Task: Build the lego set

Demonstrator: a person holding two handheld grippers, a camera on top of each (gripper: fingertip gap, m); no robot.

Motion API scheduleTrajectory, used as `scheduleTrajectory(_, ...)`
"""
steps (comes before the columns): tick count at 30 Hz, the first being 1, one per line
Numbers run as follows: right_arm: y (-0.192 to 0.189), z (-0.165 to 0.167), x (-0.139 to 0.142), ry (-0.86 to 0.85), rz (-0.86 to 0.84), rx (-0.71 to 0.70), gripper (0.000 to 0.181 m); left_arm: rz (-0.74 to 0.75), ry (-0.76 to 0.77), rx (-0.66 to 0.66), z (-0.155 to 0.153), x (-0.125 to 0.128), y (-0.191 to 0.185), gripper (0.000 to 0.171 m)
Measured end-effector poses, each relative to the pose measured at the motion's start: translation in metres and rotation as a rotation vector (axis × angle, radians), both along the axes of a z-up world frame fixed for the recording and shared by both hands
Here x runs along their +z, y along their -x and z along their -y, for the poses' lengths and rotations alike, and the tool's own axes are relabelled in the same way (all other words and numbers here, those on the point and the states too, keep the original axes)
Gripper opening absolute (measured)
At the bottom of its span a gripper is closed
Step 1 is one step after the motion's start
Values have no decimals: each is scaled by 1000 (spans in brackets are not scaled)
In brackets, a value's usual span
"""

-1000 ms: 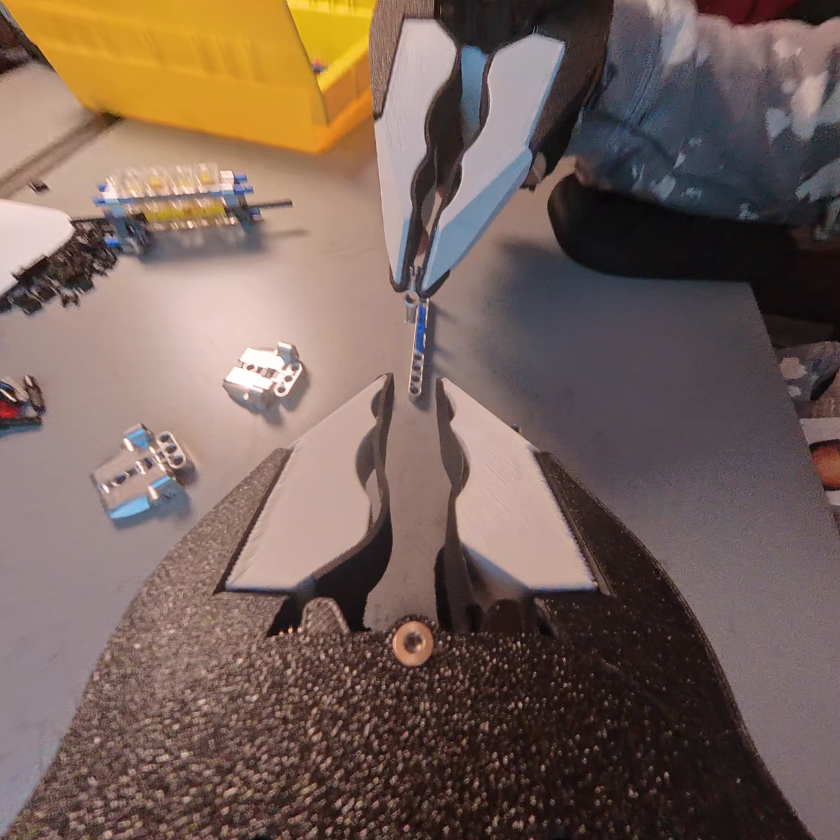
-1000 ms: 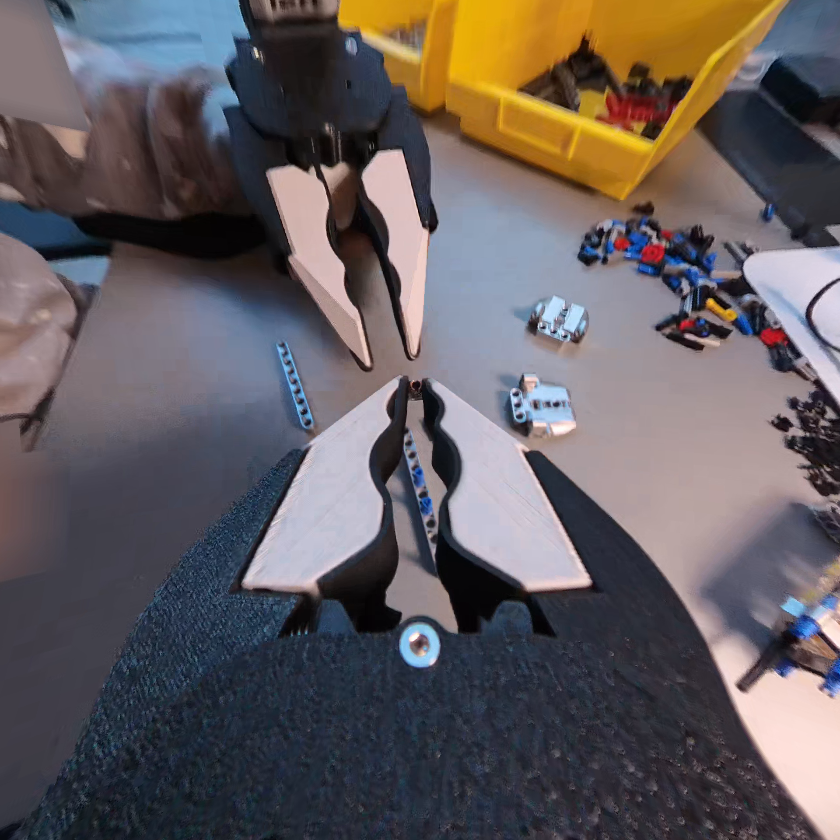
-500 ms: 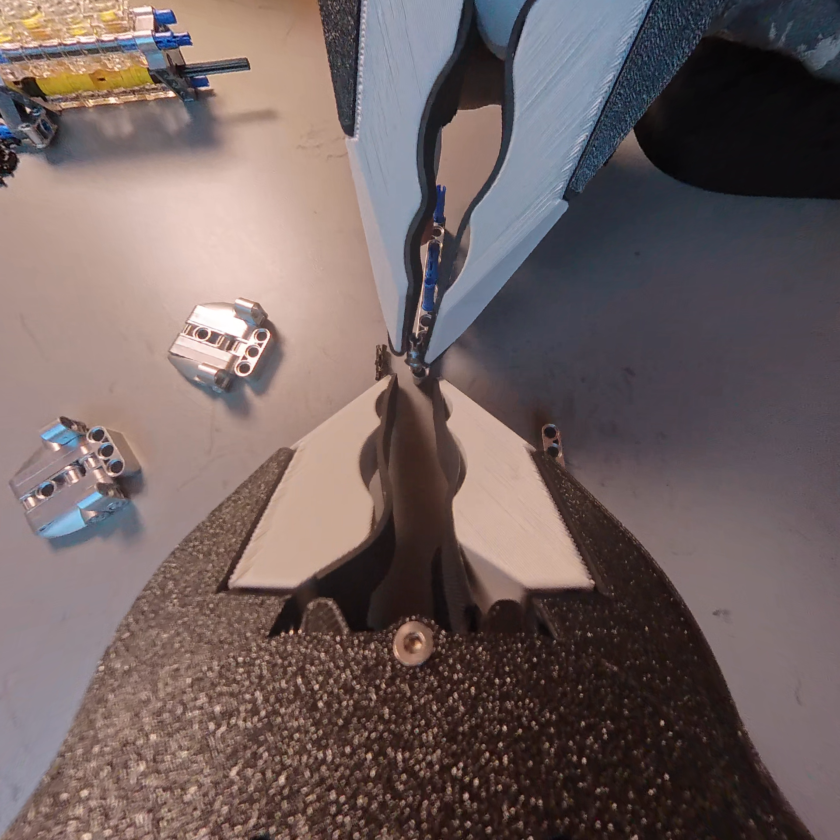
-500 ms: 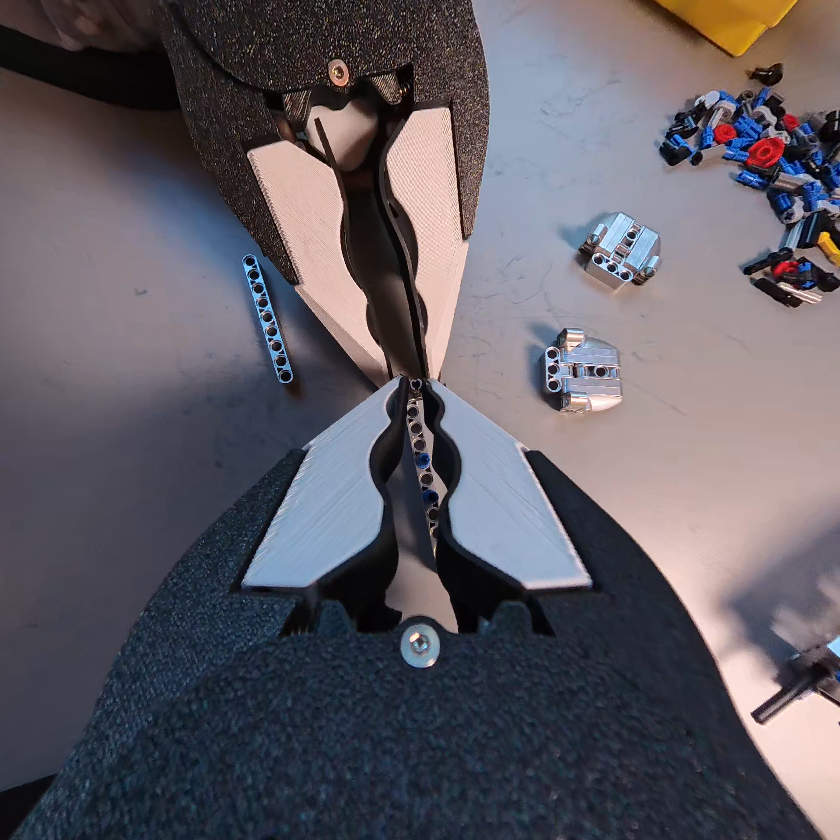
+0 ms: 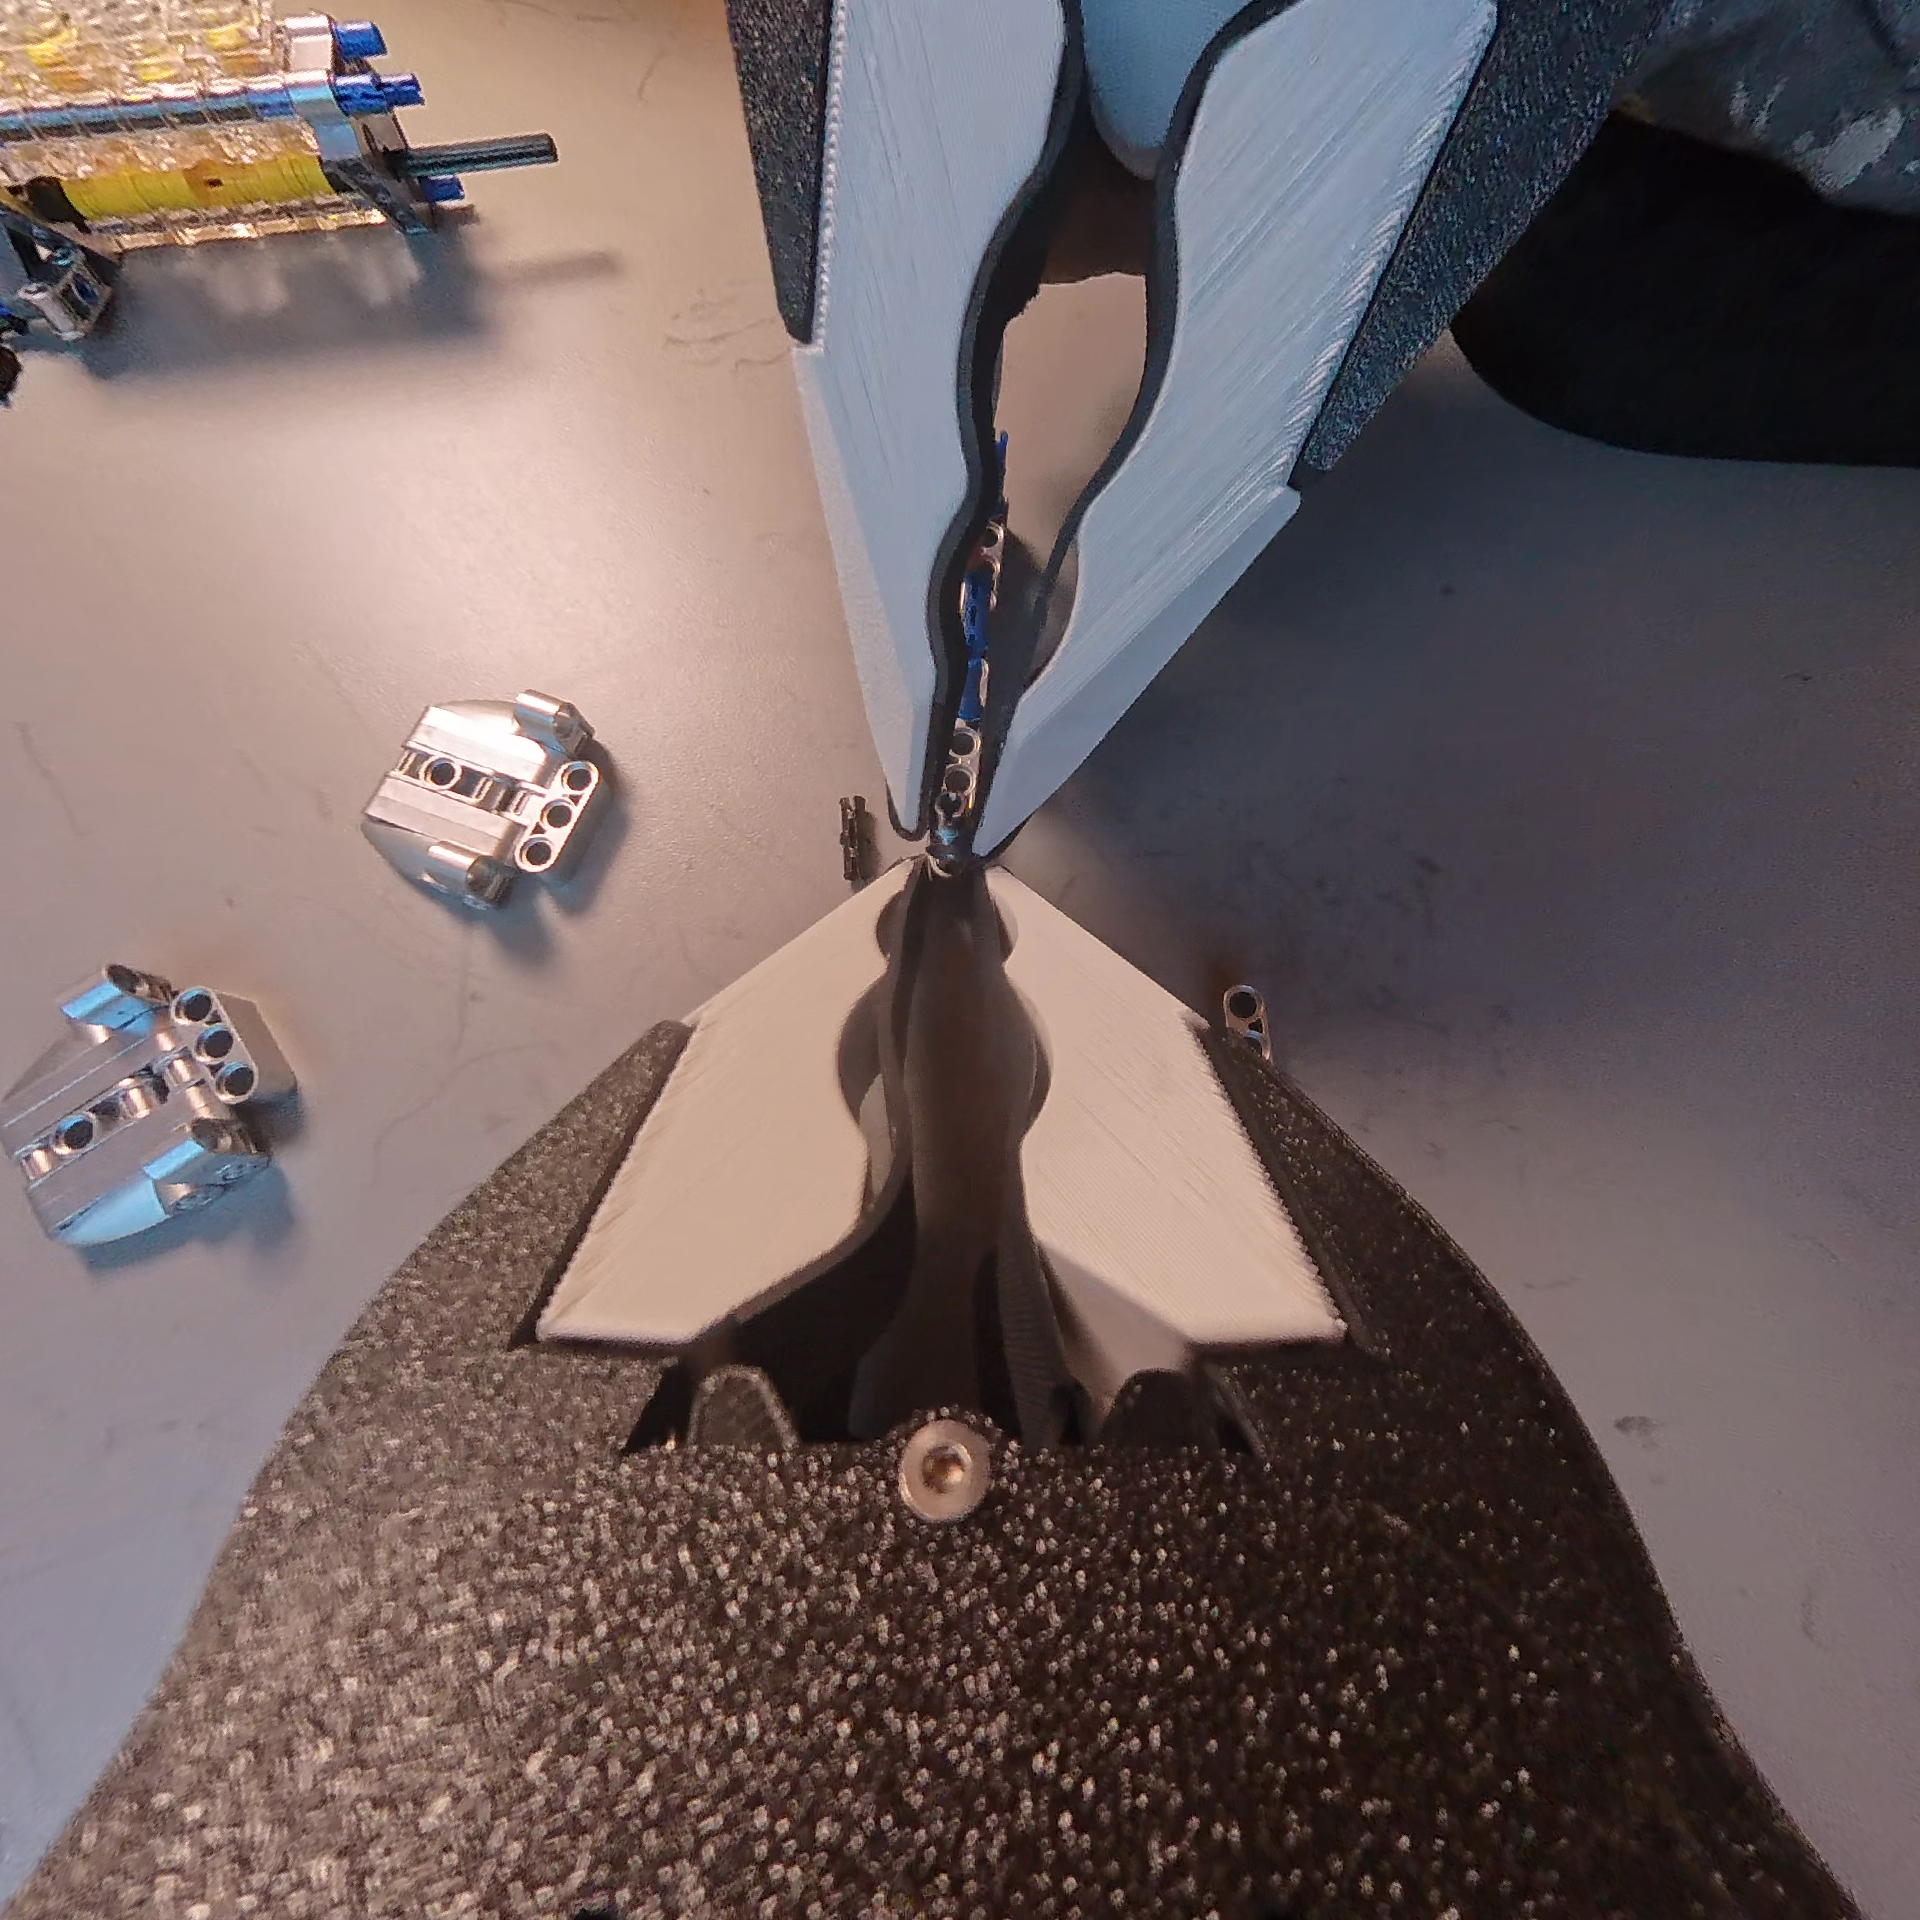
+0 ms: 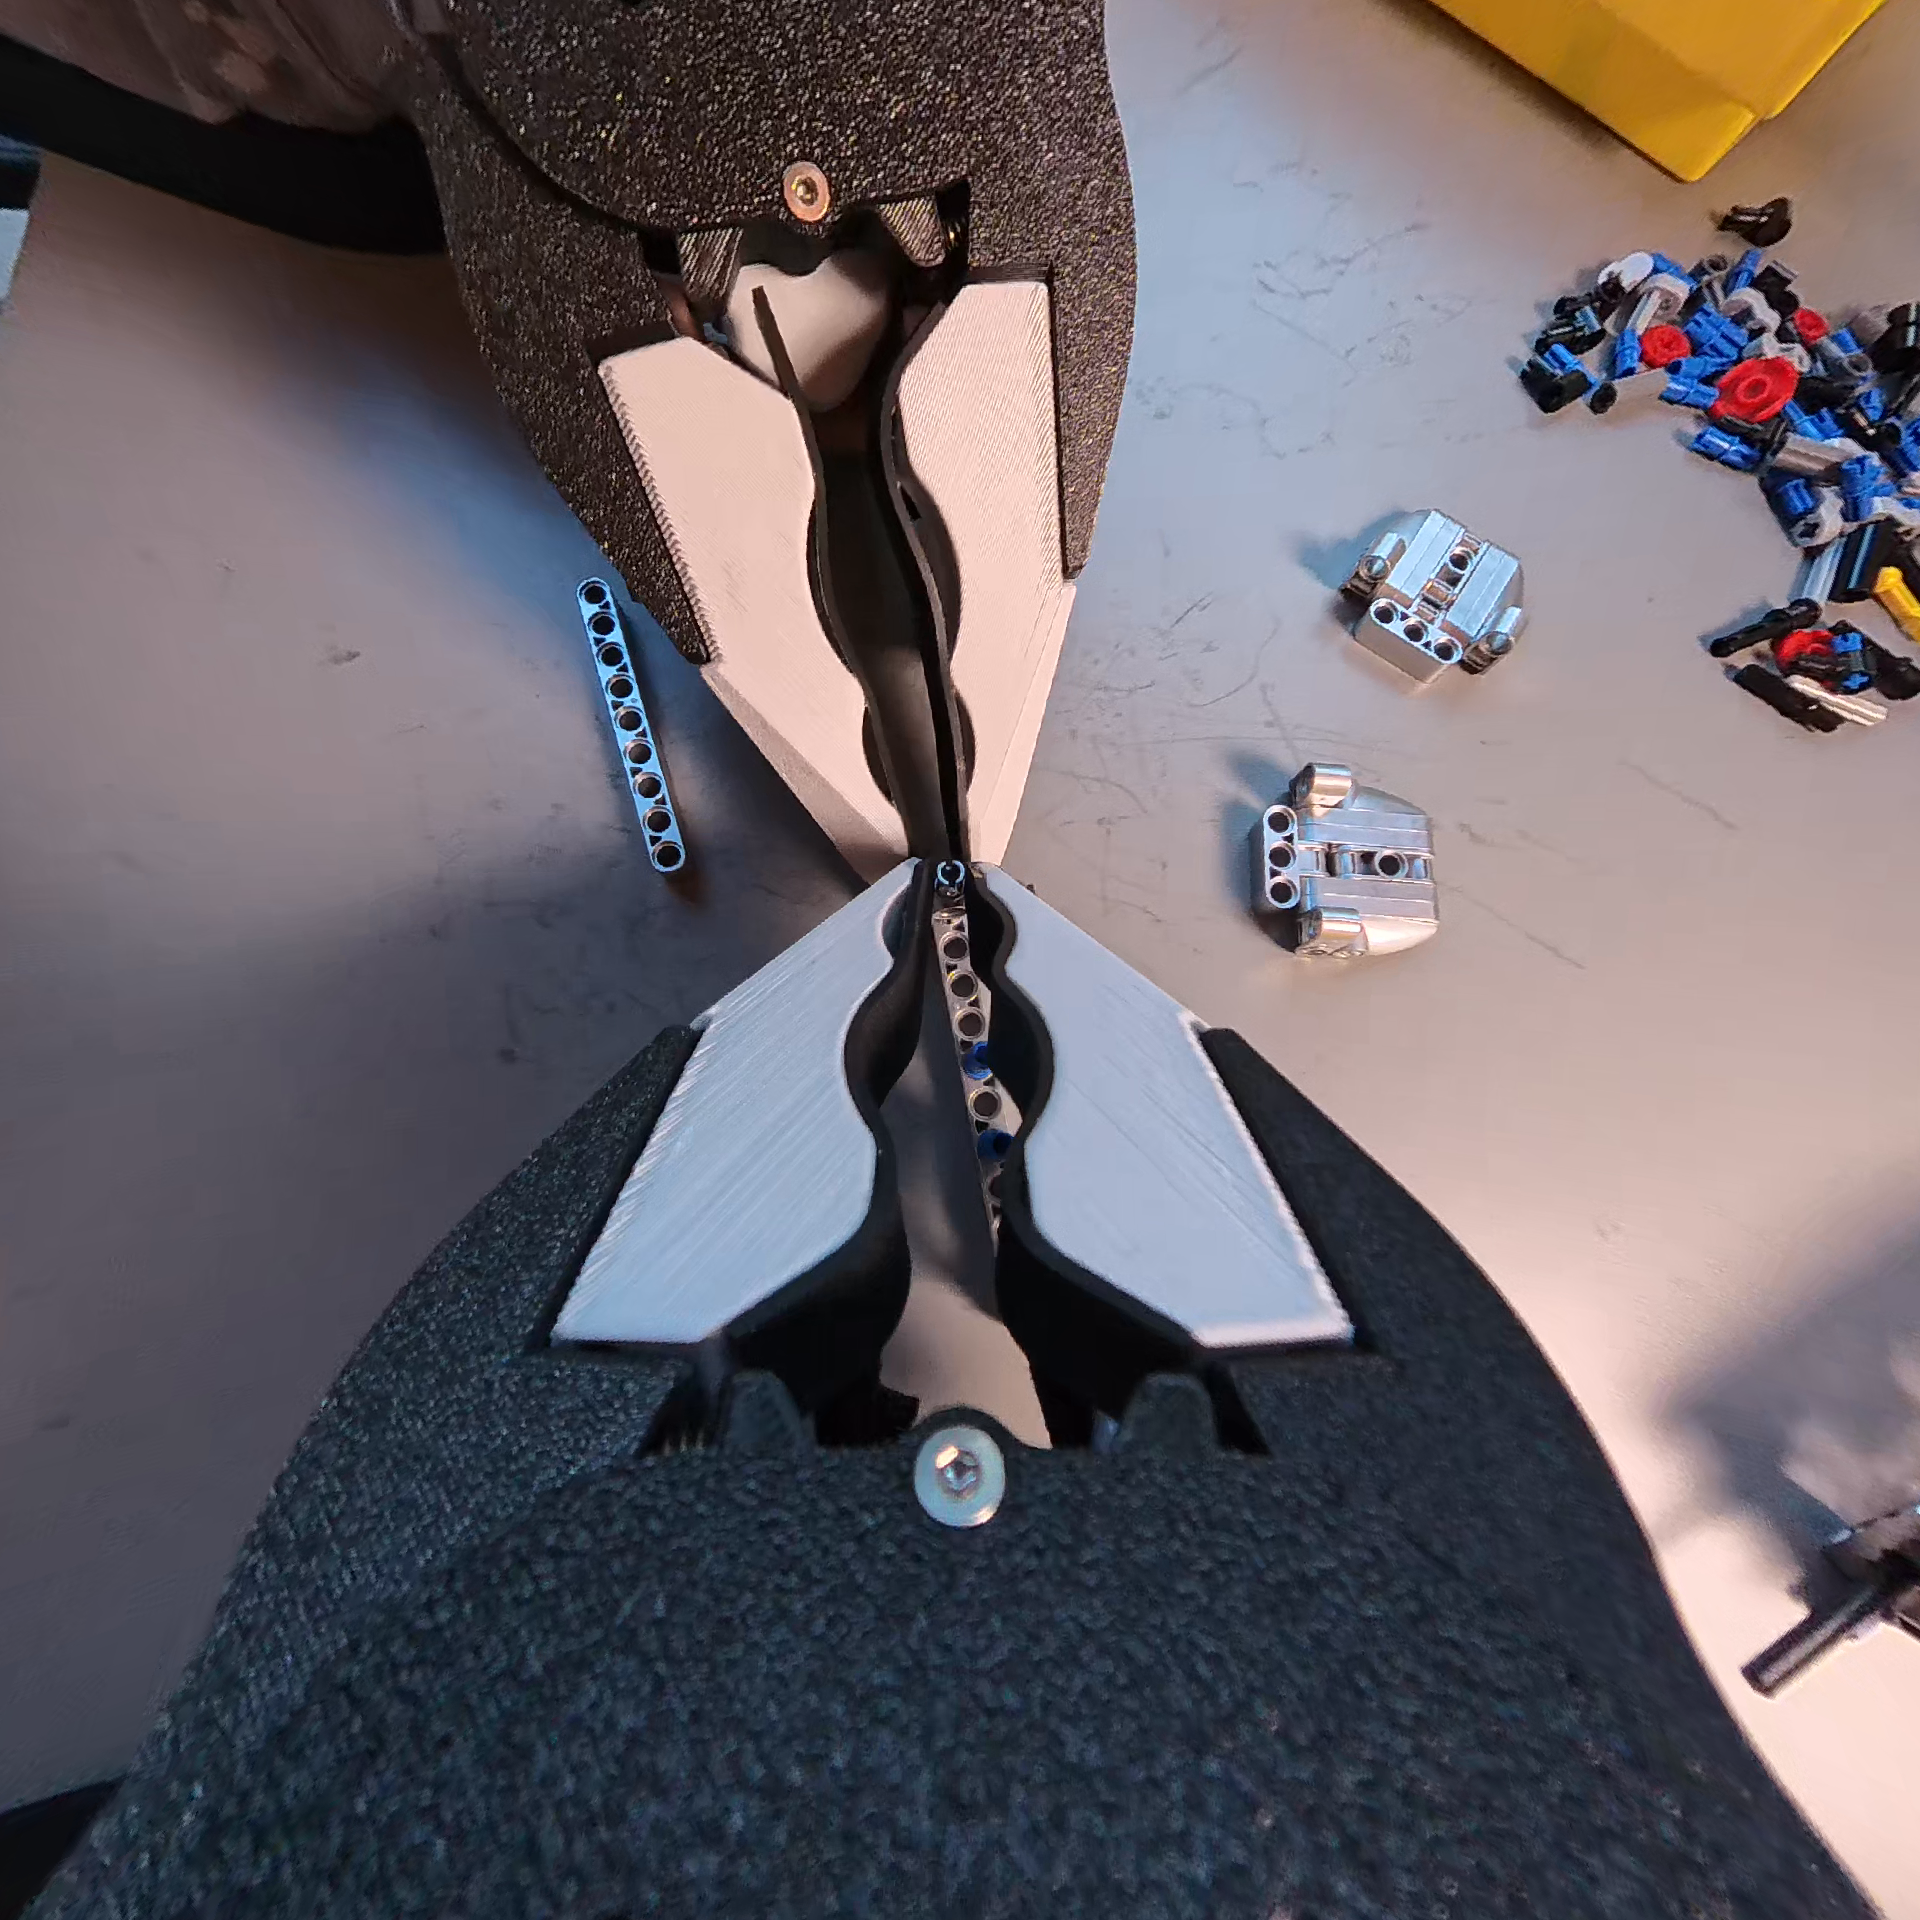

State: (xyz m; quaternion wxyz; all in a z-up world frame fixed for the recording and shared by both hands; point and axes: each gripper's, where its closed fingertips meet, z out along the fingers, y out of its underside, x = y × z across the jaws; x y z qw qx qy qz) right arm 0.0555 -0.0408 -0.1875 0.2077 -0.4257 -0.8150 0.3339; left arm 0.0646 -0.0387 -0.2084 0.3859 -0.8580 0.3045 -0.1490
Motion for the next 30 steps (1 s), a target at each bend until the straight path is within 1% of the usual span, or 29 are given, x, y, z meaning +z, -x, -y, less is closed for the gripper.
scheduleTrajectory(6, -1, -1, 1, 12, -15, 10, 4, -2, -2, 3, 0, 0, 0, 5)
scheduleTrajectory(15, -3, -1, 1, -69, -21, 42, 4, 5, 4, 3, 0, 0, 0, 5)
scheduleTrajectory(25, -2, 0, -1, -194, 23, 89, 4, 4, 3, 4, 0, 0, 0, 5)
scheduleTrajectory(30, -3, 0, -2, -182, 58, 123, 4, 4, 2, 4, 0, 0, 0, 6)
